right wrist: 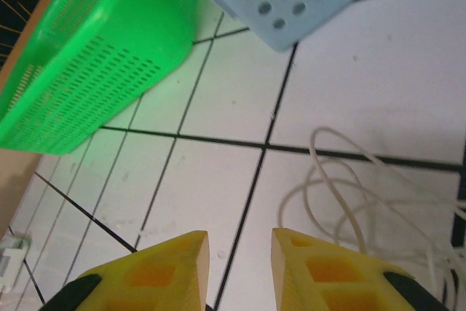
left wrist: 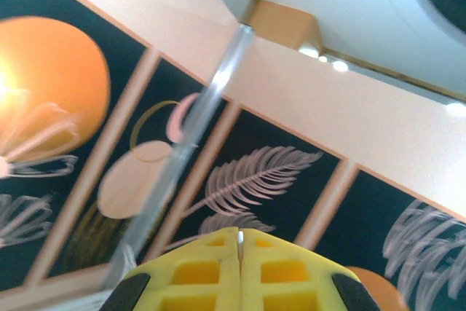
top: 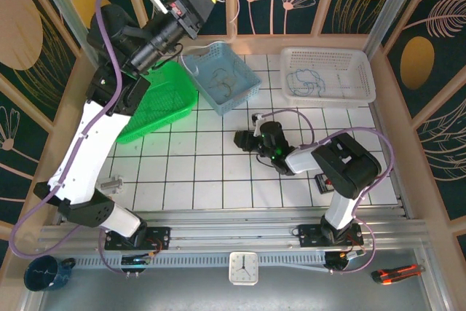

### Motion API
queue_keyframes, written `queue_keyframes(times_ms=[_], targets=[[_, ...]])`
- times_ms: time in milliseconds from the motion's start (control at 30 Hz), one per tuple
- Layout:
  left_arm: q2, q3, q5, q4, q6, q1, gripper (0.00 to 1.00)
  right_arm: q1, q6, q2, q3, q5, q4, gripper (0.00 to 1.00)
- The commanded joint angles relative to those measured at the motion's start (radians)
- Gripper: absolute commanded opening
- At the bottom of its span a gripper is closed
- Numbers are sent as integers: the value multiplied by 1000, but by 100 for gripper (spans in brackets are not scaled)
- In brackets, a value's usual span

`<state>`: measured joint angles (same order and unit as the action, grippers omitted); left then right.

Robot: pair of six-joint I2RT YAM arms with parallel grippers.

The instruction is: Untangle the cables

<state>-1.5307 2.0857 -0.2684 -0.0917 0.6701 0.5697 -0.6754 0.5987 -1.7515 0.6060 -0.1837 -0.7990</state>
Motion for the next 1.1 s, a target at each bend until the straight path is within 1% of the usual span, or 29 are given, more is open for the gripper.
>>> queue_keyframes(times_ms=[0,67,200,267,433,567,700,933,1033,1067], targets=[[-27,4,127,-120,-85,-64,0,-8,33,5,-29,22,-74,33],[-18,-42,197,-125,-122,-102,0,-9,36,23,-32,10,-66,35],[20,-200,338,-79,-187,-181,0,-10,29,83,-32,-17,-26,41],[38,-282,379,-38,-195,-222,0,-10,27,117,-35,-26,-1,44],[55,-452,378,55,-186,-340,0,-12,20,213,-43,-33,65,53],[60,-560,388,105,-200,-404,0,-13,4,284,-43,-24,127,56],[78,-707,387,170,-203,-461,0,-11,-14,346,-35,-7,189,57],[121,-954,394,268,-195,-511,0,-9,-52,396,-11,27,284,58],[129,-1013,396,286,-196,-527,0,-9,-69,399,-5,41,317,58],[129,-1019,395,280,-198,-534,16,-9,-74,399,-3,50,331,58]])
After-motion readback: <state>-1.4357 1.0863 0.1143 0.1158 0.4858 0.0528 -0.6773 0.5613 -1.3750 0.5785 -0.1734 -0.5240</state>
